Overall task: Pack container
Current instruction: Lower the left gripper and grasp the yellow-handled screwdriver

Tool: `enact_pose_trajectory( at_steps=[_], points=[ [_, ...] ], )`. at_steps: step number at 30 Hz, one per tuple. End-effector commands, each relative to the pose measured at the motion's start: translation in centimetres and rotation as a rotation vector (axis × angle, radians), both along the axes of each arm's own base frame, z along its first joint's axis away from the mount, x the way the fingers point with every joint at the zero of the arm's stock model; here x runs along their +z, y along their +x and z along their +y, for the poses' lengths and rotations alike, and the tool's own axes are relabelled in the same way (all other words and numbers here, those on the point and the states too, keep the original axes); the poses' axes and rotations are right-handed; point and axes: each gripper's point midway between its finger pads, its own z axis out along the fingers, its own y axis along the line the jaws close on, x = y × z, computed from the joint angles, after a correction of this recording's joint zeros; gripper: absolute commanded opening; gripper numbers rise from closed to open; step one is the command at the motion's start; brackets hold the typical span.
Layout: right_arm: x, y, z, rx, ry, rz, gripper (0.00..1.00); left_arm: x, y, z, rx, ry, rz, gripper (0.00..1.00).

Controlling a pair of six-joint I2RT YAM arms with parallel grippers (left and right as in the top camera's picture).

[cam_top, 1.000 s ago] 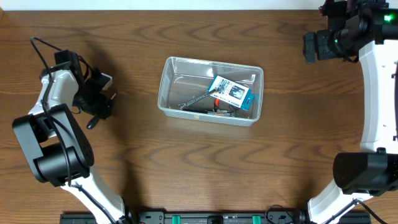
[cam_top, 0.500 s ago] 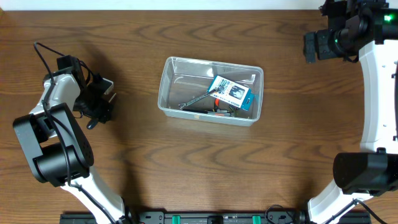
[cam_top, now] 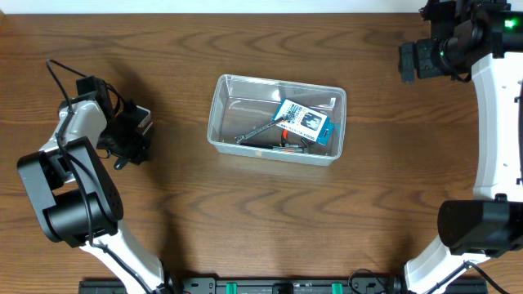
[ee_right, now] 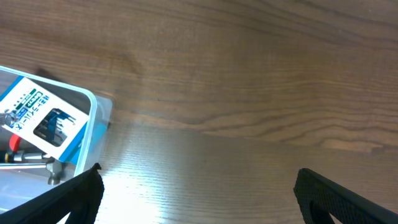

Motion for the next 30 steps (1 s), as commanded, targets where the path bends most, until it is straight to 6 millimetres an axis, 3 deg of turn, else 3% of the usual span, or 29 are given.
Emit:
enact_pose_trajectory(
  at_steps=[1, 15, 19, 25, 30],
  points=[
    [-0.51, 0.17, -0.36, -0.001, -0.009, 0.012, 0.99, -1.74, -1.95, -0.3, 0.006, -0.011, 0.071, 0.84],
    [-0.54, 0.11, -0.35, -0.001, -0.009, 0.015, 0.99, -1.74, -1.98, -0.33, 0.005, -0.012, 0.073, 0.69],
    [-0.54, 0.11, -0.35, -0.001, -0.009, 0.015, 0.99, -1.74, -1.98, -0.33, 0.006, -0.013, 0.073, 0.62],
    [-0.57, 0.05, -0.34, -0.001, -0.008, 0.018, 0.99, -1.74, -1.99, -0.32, 0.006, -0.012, 0.073, 0.43],
    [-0.61, -0.03, -0.34, -0.001, -0.008, 0.021, 0.99, -1.74, -1.98, -0.33, 0.006, -0.013, 0.073, 0.35]
  ],
)
